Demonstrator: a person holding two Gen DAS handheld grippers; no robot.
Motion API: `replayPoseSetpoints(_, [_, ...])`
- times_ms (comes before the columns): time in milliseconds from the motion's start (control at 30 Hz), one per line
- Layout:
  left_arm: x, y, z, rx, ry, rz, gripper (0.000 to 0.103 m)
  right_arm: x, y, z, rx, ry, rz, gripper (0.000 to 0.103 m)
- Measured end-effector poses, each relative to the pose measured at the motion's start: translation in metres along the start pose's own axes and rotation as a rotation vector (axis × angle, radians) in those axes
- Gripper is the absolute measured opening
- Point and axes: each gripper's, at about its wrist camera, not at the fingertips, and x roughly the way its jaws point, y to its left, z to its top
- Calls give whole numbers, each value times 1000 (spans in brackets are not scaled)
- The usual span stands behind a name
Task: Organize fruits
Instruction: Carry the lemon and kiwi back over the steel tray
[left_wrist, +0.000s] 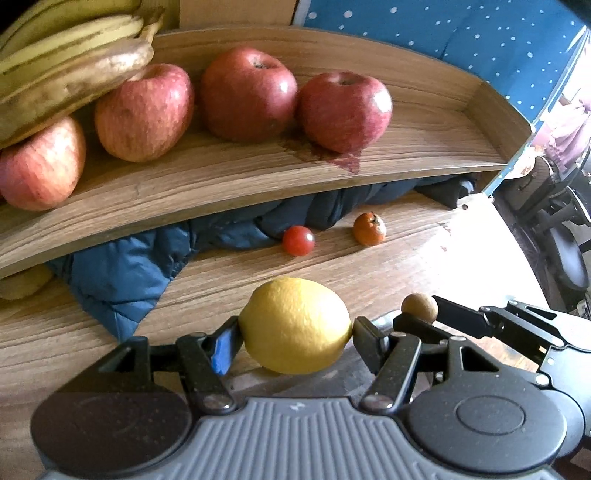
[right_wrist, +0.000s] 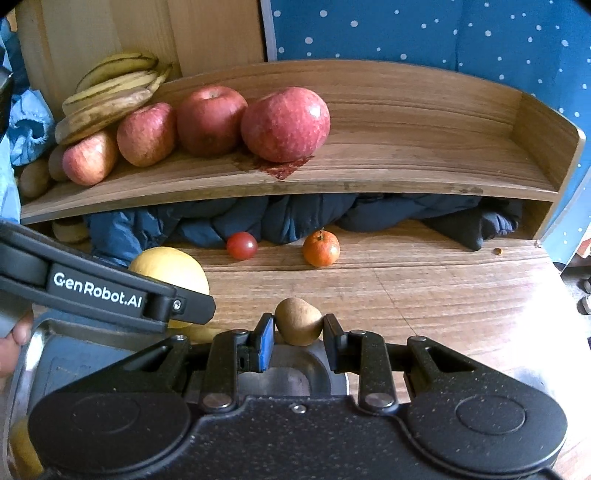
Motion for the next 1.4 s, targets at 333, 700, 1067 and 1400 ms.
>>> replayPoseSetpoints(333, [-13,-17,-27,-2,6,-9,69,-34,0,-23,-21,-2,13,30])
replayPoseSetpoints(700, [-23,-35,-58,14,23,-14,69,-65,-1,-56,-35,27,37,30])
replayPoseSetpoints(1067, [-28,-45,-81,4,28,15,69,-85,1,-85,-45,45,66,30])
replayPoseSetpoints(1400, [-31,-54,-90,23,14,41,69,-94,3,-101,-67,79,93,30])
